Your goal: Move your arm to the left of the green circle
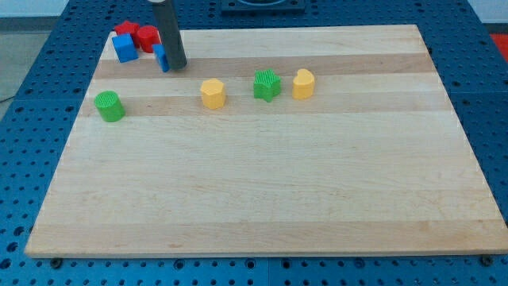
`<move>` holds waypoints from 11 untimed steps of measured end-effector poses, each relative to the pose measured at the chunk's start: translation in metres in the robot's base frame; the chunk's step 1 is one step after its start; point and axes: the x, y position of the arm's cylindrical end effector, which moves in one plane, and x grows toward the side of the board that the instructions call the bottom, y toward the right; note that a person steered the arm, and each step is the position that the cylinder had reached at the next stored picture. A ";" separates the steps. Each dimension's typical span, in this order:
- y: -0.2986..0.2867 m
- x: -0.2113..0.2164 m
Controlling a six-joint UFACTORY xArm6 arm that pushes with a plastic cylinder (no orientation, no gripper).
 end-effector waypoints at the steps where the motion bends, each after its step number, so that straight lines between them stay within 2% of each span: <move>1: -0.016 -0.016; 3: -0.037 -0.015; 5: -0.049 0.025; 6: -0.075 0.025; 10: -0.085 0.030; 11: -0.107 0.034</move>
